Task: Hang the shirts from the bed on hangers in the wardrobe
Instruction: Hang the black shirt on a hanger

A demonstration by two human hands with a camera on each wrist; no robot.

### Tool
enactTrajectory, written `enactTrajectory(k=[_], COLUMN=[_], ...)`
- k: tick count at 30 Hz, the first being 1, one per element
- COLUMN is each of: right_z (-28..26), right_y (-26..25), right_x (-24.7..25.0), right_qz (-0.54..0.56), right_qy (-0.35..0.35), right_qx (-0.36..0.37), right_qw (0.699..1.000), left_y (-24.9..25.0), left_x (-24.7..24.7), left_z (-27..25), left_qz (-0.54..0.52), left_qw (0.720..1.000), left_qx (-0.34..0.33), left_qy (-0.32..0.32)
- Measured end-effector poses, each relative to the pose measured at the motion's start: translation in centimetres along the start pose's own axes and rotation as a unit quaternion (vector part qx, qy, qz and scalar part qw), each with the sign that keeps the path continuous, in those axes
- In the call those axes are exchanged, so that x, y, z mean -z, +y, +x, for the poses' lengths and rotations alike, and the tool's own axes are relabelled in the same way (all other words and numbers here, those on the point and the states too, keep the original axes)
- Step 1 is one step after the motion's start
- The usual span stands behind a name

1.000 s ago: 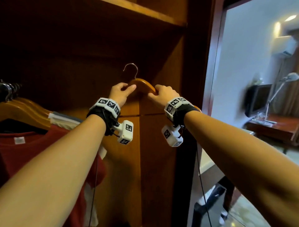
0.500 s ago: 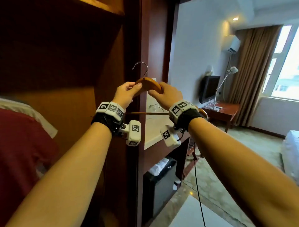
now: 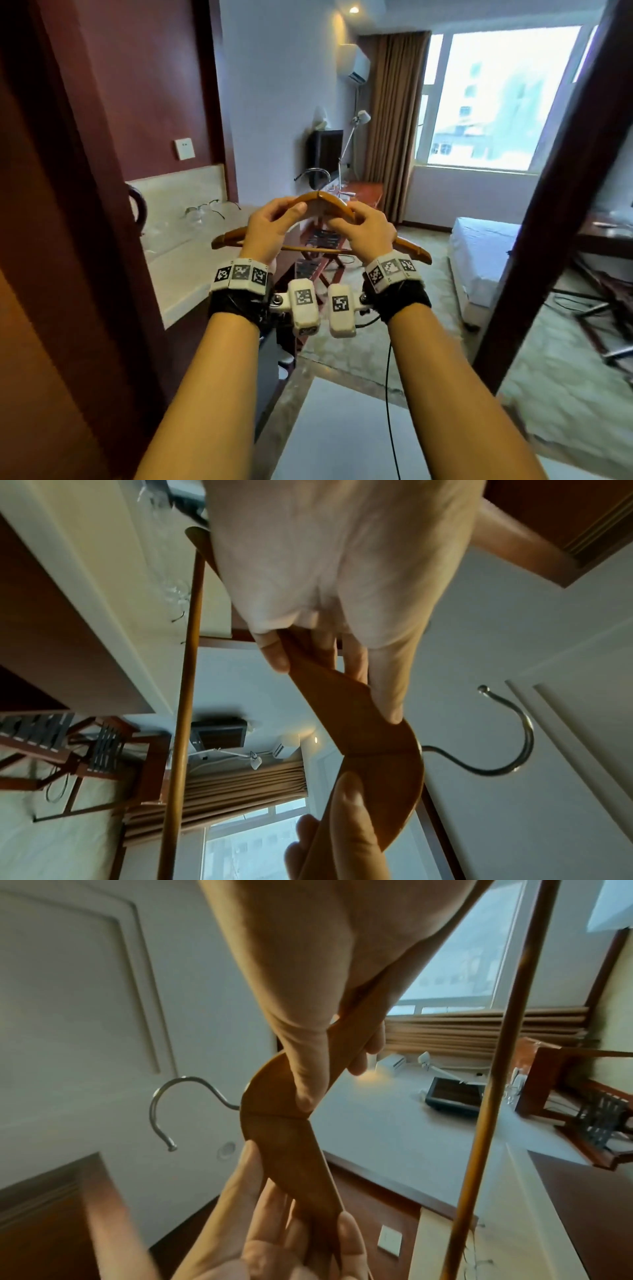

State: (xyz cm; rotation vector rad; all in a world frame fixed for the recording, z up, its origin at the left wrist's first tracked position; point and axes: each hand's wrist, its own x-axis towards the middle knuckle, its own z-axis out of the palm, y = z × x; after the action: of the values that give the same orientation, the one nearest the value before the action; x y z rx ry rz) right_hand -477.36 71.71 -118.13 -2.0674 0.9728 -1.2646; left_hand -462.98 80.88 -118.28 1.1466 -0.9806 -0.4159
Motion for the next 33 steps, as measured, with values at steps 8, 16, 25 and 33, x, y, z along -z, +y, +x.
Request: enactTrajectory(k=[8,16,25,33], right_z=[7.2,15.4,26.3,42.7], right_y=[8.9,16.2,25.5,35.9], right_x=[-0.4,-0.6,-0.8,0.5], right_qz=[-0.004,-0.01,-0.023,-0.054], right_qy=[0.058,0.083,0.1,0.087], right_qx=[-0.047,-0.127,-0.182,-0.167], right_qw=[0.997,0.988,0.978,0.981], left_y=[-7.2,-14.0,-21.8,-29.1], left_x=[-6.6,-12.8,-21.0,-31.3], left_z=[9.7,20.0,31.4,46.3], left_qz=[0.008,0.01,-0.002,-0.002], left_qw=[0.995,0.983,0.976,0.979], left_qx=[-0.002,0.017,0.033,0.027], left_qy=[-0.097,-0.18,-0.214,-0.204])
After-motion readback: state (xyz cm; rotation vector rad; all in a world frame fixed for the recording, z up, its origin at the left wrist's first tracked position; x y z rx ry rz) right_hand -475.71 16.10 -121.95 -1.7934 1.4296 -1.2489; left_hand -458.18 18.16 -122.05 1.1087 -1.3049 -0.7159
